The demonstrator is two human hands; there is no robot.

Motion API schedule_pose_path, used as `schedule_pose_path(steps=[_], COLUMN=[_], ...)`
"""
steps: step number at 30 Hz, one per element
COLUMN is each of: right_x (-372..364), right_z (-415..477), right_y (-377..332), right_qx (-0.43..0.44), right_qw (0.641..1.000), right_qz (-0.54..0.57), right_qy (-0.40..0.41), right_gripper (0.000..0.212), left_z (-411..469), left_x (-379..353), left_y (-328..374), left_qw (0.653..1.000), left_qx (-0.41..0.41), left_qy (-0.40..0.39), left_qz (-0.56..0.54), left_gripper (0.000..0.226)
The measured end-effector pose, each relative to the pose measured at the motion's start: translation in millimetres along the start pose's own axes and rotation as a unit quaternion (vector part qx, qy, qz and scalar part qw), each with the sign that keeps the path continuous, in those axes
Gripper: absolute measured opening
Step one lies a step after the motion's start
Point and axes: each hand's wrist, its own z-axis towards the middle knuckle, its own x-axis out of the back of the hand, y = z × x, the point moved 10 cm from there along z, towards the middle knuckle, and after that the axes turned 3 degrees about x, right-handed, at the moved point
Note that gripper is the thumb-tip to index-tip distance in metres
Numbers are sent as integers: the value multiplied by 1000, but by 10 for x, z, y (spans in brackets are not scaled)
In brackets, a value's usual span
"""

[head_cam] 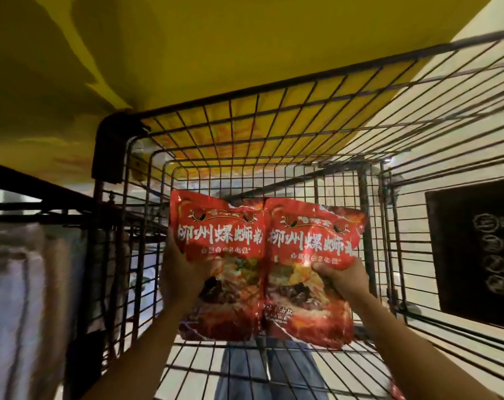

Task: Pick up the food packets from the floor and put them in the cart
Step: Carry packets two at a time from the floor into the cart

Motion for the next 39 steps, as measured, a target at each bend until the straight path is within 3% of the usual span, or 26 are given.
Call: schedule_pose_path(steps=[2, 4, 7, 9, 14, 18, 26, 32, 39], right_x=[117, 91, -350, -453, -357, -4, 1252, 2180, 3332], right_z=[-73, -179, -277, -254, -284, -591, -2075, -3476, -5043], right_y=[-153, -451, -590, -449, -556, -1021, -2306, -2355, -1270], right_qx=[39, 123, 226, 204, 216, 264, 375, 401, 311], right_qw=[990, 944, 844, 815, 798, 812, 813, 780, 774], right_qz=[-110, -283, -487, -539, -556, -520, -421, -381, -327], right_qy=[85, 116, -9, -60, -83, -22, 149, 292, 445], right_gripper=[108, 122, 126, 120, 114, 99, 72, 69, 64], left_z=[-98, -207, -338, -318, -365, -536, -1815, -3099, -5087], left_x=[-8, -96, -412, -461, -380, -209, 414, 792, 726], left_y=[138, 322, 356, 270, 456, 1080, 3279, 3914, 4074], left_qw=[990, 948, 868, 871, 871, 868, 846, 784, 663], left_qx=[-91, -218, -334, -300, -254, -220, -393, -540, -690], left_qy=[32, 51, -5, -53, -90, -99, -13, 32, 24], left_qz=[100, 228, 368, 386, 411, 435, 361, 304, 288], left_gripper=[112, 85, 57, 50, 63, 79, 75, 73, 74])
